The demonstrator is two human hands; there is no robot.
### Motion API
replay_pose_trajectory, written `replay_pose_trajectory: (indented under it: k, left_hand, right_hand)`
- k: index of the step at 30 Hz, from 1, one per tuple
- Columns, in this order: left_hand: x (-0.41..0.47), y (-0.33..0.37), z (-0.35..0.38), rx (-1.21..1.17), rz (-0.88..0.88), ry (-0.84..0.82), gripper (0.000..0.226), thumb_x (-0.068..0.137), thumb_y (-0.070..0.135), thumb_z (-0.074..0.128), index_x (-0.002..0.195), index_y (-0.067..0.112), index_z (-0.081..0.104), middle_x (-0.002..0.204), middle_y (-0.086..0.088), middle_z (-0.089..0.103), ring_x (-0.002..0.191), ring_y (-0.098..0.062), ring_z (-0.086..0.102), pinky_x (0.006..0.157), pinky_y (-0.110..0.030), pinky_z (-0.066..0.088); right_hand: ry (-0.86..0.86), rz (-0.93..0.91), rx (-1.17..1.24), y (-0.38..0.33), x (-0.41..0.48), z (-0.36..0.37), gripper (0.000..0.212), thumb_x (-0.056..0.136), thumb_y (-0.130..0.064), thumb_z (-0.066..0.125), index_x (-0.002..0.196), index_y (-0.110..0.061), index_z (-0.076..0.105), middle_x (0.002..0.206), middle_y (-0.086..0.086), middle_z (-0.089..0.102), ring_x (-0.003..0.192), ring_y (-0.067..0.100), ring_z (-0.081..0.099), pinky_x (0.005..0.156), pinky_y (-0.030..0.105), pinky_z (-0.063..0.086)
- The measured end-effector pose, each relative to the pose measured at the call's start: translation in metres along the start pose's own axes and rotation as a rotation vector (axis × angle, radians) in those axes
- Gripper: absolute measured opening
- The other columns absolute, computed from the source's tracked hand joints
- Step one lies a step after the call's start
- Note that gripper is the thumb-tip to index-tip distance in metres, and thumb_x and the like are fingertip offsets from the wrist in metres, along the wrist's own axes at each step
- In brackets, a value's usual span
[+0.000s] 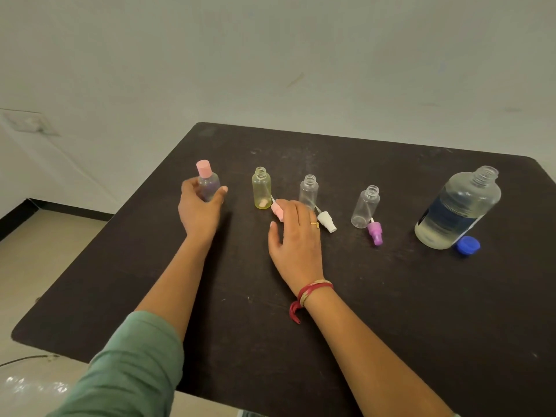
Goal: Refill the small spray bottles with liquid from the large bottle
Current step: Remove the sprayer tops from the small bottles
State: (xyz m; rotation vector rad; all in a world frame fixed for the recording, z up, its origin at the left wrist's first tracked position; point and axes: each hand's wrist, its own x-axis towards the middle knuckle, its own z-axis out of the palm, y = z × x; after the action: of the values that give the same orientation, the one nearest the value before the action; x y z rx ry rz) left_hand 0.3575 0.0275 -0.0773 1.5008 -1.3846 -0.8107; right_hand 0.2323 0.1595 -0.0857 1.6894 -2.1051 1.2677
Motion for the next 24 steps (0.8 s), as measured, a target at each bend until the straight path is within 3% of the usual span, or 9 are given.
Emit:
replay_pose_trajectory:
  k: [2,7,11,13,16,24]
  left_hand:
    - [-0.006,-0.001,-0.006,0.009,0.028,-0.038,0.052,0.083,0.030,0.074,0.126,0.016,0.050,0.117,0.003,0.058,0.109,-0.017,0.058,0.091,-0.028,0.045]
    - [-0.054,-0.005,-0.028,0.021,0.135,-0.162,0.041,0.080,0.031,0.076,0.114,0.024,0.055,0.107,0.014,0.062,0.097,-0.007,0.061,0.084,-0.022,0.047]
    - [-0.097,-0.001,-0.027,0.024,0.223,-0.284,0.035,0.080,0.025,0.077,0.109,0.028,0.057,0.099,0.021,0.062,0.092,0.004,0.061,0.077,-0.011,0.045]
    - [-0.109,0.004,-0.020,0.008,0.241,-0.314,0.034,0.079,0.020,0.075,0.108,0.025,0.059,0.095,0.019,0.065,0.089,0.006,0.062,0.072,-0.008,0.046]
    - [-0.117,0.010,-0.007,-0.016,0.251,-0.342,0.033,0.076,0.014,0.074,0.105,0.025,0.061,0.092,0.016,0.067,0.087,0.005,0.063,0.072,-0.011,0.048]
    - [-0.127,0.017,0.015,-0.035,0.267,-0.404,0.035,0.073,0.023,0.075,0.107,0.021,0.064,0.092,0.013,0.070,0.088,-0.001,0.065,0.078,-0.022,0.054]
  right_hand:
    - [-0.013,-0.017,0.054,-0.001,0.000,-0.001,0.034,0.085,-0.012,0.060,0.118,-0.013,0.057,0.112,0.004,0.056,0.102,0.021,0.053,0.087,0.037,0.049]
    - [-0.029,0.018,0.383,-0.005,-0.008,-0.008,0.026,0.090,-0.021,0.058,0.115,-0.013,0.059,0.113,0.000,0.055,0.106,0.015,0.053,0.089,0.039,0.049]
    - [-0.096,0.120,0.594,-0.018,-0.007,-0.018,0.039,0.082,-0.033,0.069,0.117,-0.019,0.058,0.116,-0.004,0.055,0.106,0.007,0.054,0.089,0.023,0.047]
    - [-0.132,0.143,0.611,-0.022,-0.003,-0.021,0.040,0.077,-0.031,0.076,0.111,-0.023,0.058,0.112,-0.005,0.057,0.102,0.006,0.056,0.086,0.019,0.047]
    - [-0.091,0.194,0.603,-0.019,0.000,-0.026,0.034,0.072,-0.024,0.081,0.099,-0.028,0.060,0.099,-0.008,0.062,0.097,0.006,0.059,0.085,0.025,0.051]
    - [-0.020,0.330,0.579,-0.001,0.006,-0.044,0.024,0.069,-0.021,0.085,0.082,-0.014,0.066,0.082,-0.010,0.066,0.081,0.004,0.061,0.072,0.012,0.047]
